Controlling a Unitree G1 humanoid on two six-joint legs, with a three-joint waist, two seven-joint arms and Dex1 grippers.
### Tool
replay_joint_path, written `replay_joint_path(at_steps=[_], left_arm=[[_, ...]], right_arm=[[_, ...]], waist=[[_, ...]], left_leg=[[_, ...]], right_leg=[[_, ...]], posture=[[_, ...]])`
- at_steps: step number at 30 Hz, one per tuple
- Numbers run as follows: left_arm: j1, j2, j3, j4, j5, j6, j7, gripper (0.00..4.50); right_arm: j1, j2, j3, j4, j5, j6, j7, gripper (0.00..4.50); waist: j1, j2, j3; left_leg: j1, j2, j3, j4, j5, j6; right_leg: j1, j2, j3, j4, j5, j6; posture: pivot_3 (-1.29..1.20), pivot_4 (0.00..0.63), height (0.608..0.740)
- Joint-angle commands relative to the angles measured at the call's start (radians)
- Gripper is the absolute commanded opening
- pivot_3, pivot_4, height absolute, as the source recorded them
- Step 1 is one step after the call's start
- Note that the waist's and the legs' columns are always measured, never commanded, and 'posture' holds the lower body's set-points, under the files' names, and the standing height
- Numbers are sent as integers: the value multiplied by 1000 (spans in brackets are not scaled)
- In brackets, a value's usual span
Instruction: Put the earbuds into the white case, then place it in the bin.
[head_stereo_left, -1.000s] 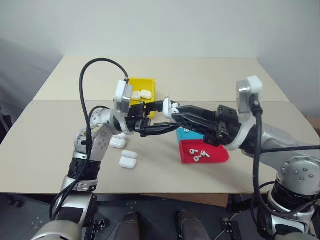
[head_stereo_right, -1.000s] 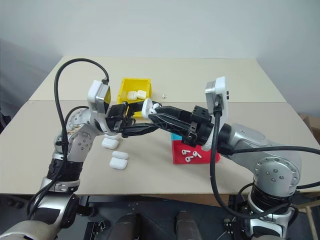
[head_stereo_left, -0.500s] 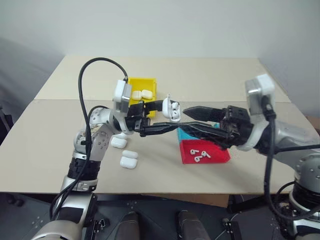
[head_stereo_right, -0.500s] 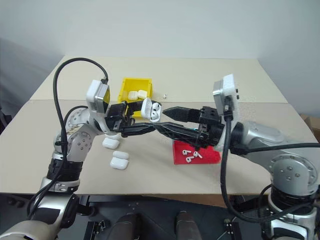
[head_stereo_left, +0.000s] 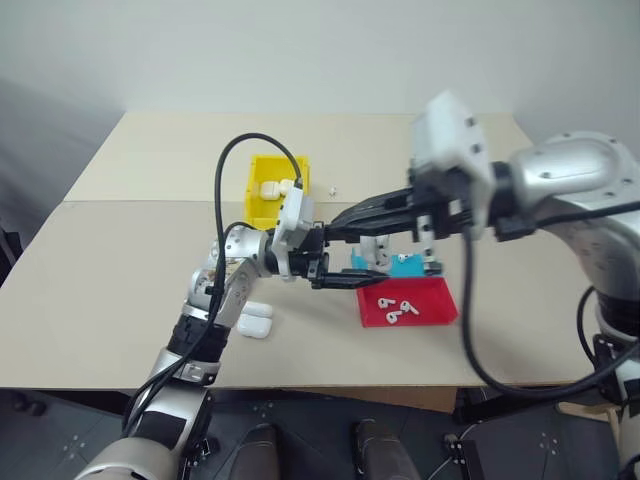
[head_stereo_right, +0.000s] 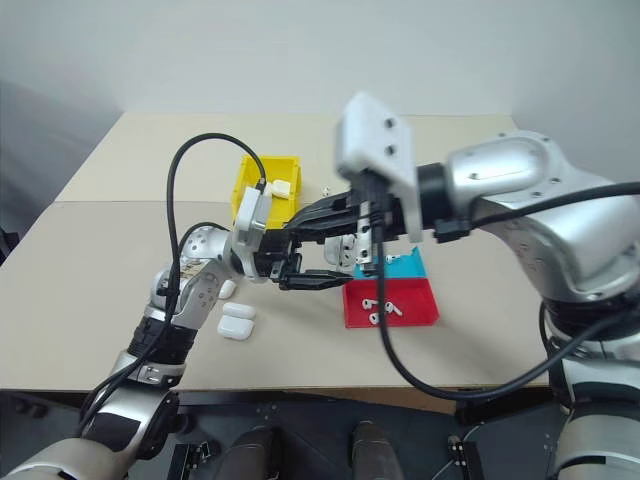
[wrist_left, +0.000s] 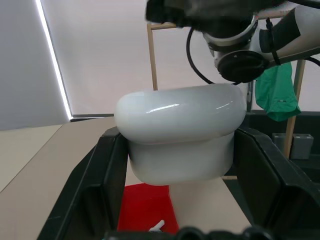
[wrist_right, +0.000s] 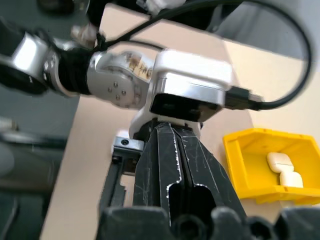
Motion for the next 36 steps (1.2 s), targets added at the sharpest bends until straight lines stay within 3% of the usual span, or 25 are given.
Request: replay_joint_path(at_steps=[1, 9, 14, 23, 29, 33, 36], left_arm=[[-7, 5, 12, -28, 2, -17, 8, 2845], [28, 43, 49, -62, -8, -8, 42, 2845], [48, 57, 72, -100, -6, -13, 91, 2845], [65, 82, 164, -139, 27, -22, 273, 2845], [-48, 9, 201, -40, 158, 48, 653, 2845], [-187, -61, 195, 201, 345, 19, 974, 2845], [-261, -76, 191, 366, 415, -21, 1075, 2845]], right_arm=[[-15, -27, 64, 14, -155, -100, 74, 31], [70, -108, -55, 12, -155, -108, 161, 31], [92, -70, -212, 36, -39, 37, 79, 31], [285, -58, -512, -7, 197, 256, -76, 31], [374, -37, -588, -81, 294, 371, -234, 31], [428, 7, -599, -139, 315, 376, -345, 31], [442, 28, -604, -160, 344, 375, -396, 31]], waist=[[5, 0, 0], [11, 0, 0], [7, 0, 0], [11, 0, 0], [15, 0, 0], [18, 0, 0], [8, -1, 0]], left_leg=[[0, 0, 0, 0, 0, 0], [-3, -1, 0, 1, 0, 0], [-2, 0, 0, 1, 0, 0], [-1, -1, 0, 1, 0, 0], [0, -1, -1, 1, 0, 0], [1, -2, -2, 2, 0, 0], [1, -3, -2, 2, 0, 0]], right_leg=[[0, 0, 0, 0, 0, 0], [-1, -2, -2, -2, 4, 4], [-1, -1, -2, 0, 4, 3], [1, -2, -2, -1, 5, 2], [3, -1, -2, 0, 4, 4], [4, -2, -2, -1, 4, 8], [4, -2, -1, -1, 4, 9]], posture=[[0, 150, 740], [0, 150, 740], [0, 150, 740], [0, 150, 740], [0, 150, 740], [0, 150, 740], [0, 150, 740]])
